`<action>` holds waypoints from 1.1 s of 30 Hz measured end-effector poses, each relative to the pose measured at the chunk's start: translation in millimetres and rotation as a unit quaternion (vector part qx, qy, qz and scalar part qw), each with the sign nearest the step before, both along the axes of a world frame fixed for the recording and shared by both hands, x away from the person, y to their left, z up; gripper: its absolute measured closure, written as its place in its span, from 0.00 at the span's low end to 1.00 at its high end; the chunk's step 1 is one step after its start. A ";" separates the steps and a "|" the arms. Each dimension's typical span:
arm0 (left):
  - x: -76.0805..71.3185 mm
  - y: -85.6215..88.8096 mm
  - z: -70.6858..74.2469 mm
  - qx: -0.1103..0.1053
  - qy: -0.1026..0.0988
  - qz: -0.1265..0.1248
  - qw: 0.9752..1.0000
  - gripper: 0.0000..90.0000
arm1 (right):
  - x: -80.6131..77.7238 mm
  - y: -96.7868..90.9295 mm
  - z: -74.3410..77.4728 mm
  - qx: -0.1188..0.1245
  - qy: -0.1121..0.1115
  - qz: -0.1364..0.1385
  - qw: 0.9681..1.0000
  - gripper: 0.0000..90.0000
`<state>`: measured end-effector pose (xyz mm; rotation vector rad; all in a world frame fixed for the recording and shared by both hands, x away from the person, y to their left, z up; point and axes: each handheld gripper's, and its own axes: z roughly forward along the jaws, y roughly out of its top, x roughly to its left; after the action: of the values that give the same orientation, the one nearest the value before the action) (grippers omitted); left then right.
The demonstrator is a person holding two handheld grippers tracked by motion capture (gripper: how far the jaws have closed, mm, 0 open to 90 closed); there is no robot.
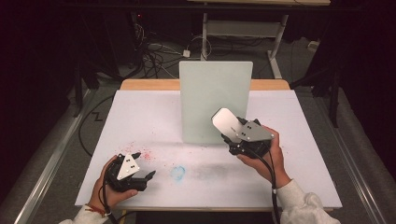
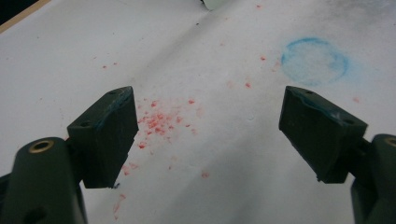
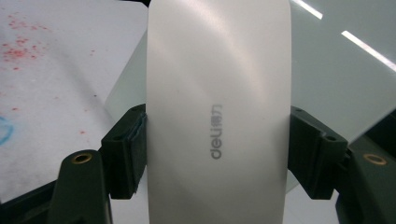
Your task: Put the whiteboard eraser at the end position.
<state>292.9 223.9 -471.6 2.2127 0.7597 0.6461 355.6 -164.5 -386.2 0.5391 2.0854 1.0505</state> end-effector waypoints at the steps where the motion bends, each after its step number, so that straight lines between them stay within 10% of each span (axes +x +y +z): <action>1: 0.0 -0.1 -0.1 0.000 0.000 0.000 1.000 0.21 | -0.7 0.9 -0.2 -0.003 0.001 0.004 1.000 0.34; 16: 0.3 -1.3 -1.1 0.000 0.002 -0.001 1.000 0.21 | -5.0 7.4 -7.8 -0.040 0.039 0.054 0.997 0.34; 33: 0.6 -2.2 -1.8 0.004 0.005 -0.004 1.000 0.21 | -3.7 11.5 -21.7 -0.093 0.097 0.102 0.986 0.34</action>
<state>293.5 221.7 -473.3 2.2262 0.7531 0.6357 351.9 -153.0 -407.9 0.3526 2.4223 0.9323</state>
